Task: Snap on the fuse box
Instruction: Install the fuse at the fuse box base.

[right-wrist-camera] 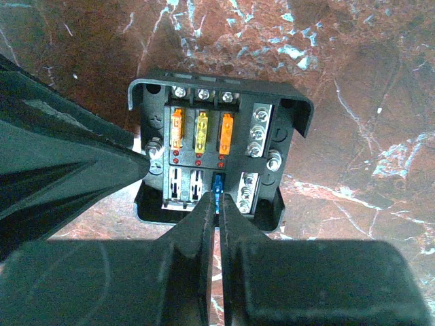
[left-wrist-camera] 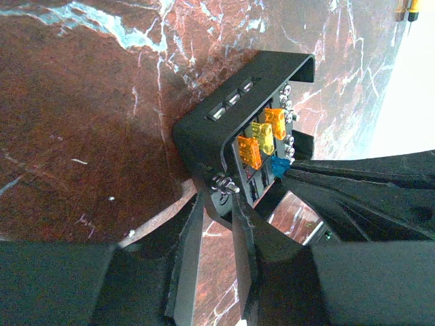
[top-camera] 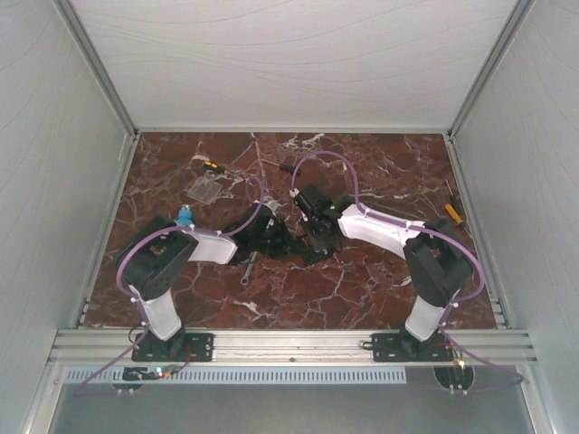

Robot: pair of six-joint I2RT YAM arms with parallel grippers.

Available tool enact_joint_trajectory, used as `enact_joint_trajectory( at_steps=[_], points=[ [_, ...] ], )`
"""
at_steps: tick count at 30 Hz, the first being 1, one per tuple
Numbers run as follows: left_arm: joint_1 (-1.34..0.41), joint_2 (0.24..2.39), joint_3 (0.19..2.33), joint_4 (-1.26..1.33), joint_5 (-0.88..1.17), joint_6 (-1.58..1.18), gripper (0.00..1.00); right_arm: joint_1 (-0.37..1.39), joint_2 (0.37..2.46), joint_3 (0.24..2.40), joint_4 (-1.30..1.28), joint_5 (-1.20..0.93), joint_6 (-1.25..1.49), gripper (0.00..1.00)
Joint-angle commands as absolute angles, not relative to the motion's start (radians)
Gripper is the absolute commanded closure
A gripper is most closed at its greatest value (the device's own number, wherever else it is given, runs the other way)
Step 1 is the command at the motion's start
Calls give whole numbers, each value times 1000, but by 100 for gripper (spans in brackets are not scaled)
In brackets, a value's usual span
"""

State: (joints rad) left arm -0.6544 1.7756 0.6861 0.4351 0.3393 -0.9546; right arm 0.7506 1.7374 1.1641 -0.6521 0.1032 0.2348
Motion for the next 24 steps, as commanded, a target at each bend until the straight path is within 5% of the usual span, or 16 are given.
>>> enact_joint_trajectory(
  at_steps=[1, 10, 16, 24],
  points=[
    [-654, 1761, 683, 423, 323, -951, 77, 772, 1812, 1078, -866, -4, 262, 100],
    [-655, 1755, 683, 420, 318, -947, 77, 773, 1743, 1154, -834, 32, 253, 100],
    [-658, 1753, 683, 420, 315, -942, 77, 754, 1638, 1222, -811, 34, 267, 79],
    [-658, 1750, 683, 420, 314, -937, 77, 687, 1671, 1242, -811, -29, 304, 72]
  ],
)
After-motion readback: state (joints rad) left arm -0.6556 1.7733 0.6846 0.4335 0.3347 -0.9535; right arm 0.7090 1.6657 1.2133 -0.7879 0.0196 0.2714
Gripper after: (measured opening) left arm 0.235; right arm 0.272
